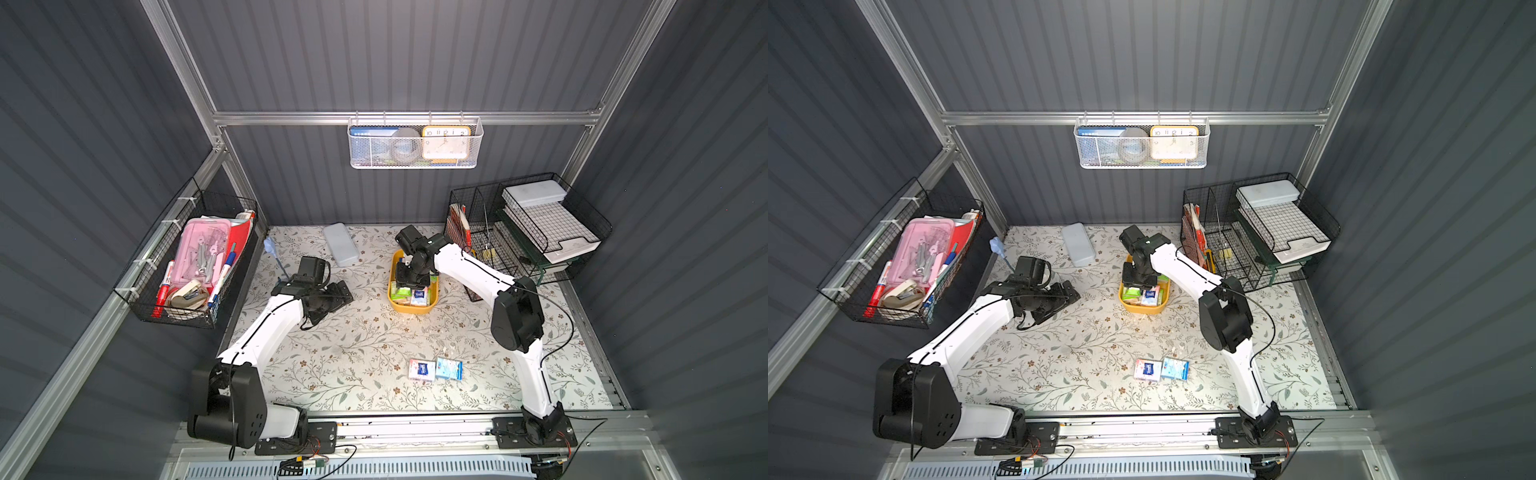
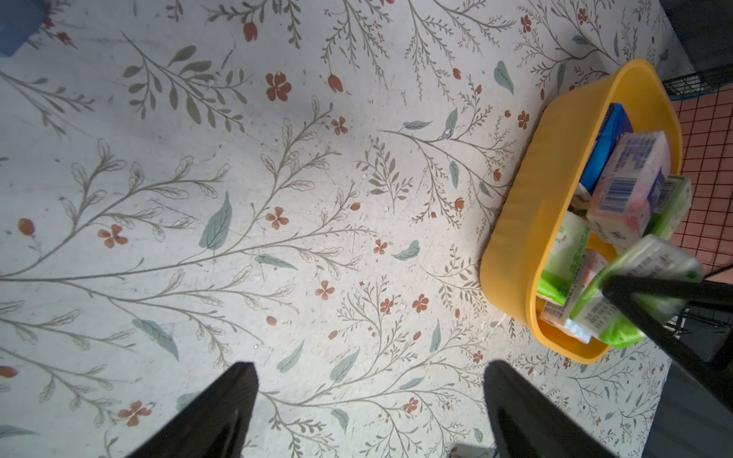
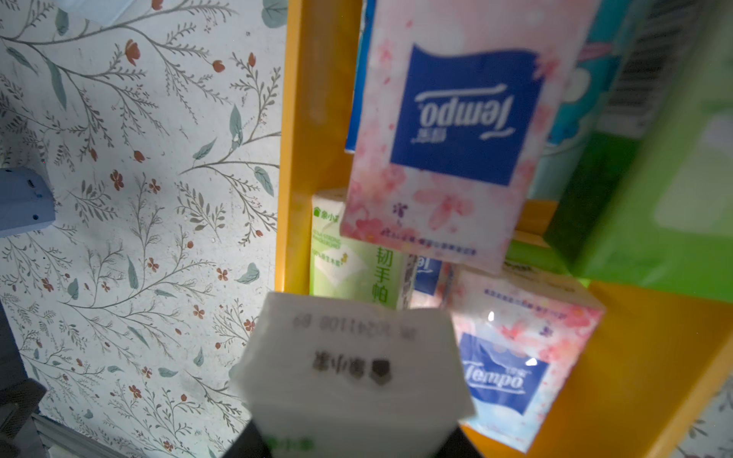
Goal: Put the pocket tissues into the storage box
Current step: Place the pocket tissues in the storage box.
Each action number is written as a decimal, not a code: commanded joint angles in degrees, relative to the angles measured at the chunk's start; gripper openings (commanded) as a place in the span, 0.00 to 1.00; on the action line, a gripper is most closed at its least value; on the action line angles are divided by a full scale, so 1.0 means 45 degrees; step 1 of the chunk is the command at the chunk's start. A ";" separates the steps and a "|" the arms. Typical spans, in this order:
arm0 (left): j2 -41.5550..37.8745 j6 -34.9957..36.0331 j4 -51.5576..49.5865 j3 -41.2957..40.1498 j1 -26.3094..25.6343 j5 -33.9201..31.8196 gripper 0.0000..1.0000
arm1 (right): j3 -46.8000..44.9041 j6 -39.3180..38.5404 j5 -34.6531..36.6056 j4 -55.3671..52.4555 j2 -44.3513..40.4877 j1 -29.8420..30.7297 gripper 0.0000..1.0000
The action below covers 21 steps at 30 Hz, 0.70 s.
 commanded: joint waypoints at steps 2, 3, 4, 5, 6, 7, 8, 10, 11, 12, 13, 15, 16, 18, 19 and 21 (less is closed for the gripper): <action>-0.0304 0.0005 0.0099 -0.0245 0.0081 0.0156 0.94 | 0.0308 0.0146 0.0313 -0.0368 0.0236 0.0030 0.43; -0.0304 -0.0005 0.0109 -0.0247 0.0080 0.0156 0.94 | 0.0351 0.0165 0.0311 -0.0387 0.0293 0.0031 0.44; -0.0304 0.0000 0.0095 -0.0233 0.0079 0.0155 0.94 | 0.0455 0.0165 0.0311 -0.0392 0.0357 0.0026 0.45; -0.0329 -0.0001 0.0075 -0.0228 0.0076 0.0156 0.94 | 0.0541 0.0197 0.0311 -0.0390 0.0450 0.0030 0.46; -0.0353 0.0010 0.0056 -0.0228 0.0080 0.0137 0.94 | 0.0628 0.0185 0.0311 -0.0440 0.0527 0.0021 0.47; -0.0382 0.0001 0.0037 -0.0233 0.0081 0.0098 0.94 | 0.0682 0.0191 0.0321 -0.0477 0.0592 0.0022 0.48; -0.0407 0.0000 0.0000 -0.0240 0.0070 0.0077 0.94 | 0.0771 0.0184 0.0275 -0.0500 0.0652 0.0030 0.49; -0.0446 -0.0001 -0.0037 -0.0271 0.0081 0.0039 0.94 | 0.0801 0.0192 0.0314 -0.0498 0.0664 0.0015 0.54; -0.0451 0.0000 -0.0042 -0.0282 0.0068 0.0039 0.94 | 0.0801 0.0158 0.0340 -0.0505 0.0659 0.0030 0.57; -0.0470 0.0010 -0.0042 -0.0288 0.0070 0.0039 0.94 | 0.0801 0.0129 0.0392 -0.0522 0.0605 0.0031 0.58; -0.0470 0.0010 -0.0042 -0.0293 0.0070 0.0036 0.94 | 0.0801 0.0084 0.0513 -0.0535 0.0562 0.0025 0.61; -0.0470 -0.0019 -0.0025 -0.0290 0.0081 0.0058 0.94 | 0.0821 -0.0045 0.0601 -0.0580 0.0452 0.0010 0.64; -0.0470 -0.0020 -0.0002 -0.0305 0.0081 0.0075 0.94 | 0.0806 -0.0118 0.0669 -0.0606 0.0359 0.0016 0.65; -0.0442 -0.0020 0.0038 -0.0287 0.0080 0.0164 0.94 | 0.0730 -0.0267 0.0803 -0.0580 0.0111 0.0016 0.68; -0.0398 -0.0020 0.0072 -0.0297 0.0076 0.0237 0.94 | 0.0689 -0.0358 0.0902 -0.0550 -0.0070 0.0015 0.69; -0.0293 0.0028 0.0170 -0.0287 0.0080 0.0449 0.94 | 0.0590 -0.0571 0.1090 -0.0550 -0.0410 0.0030 0.71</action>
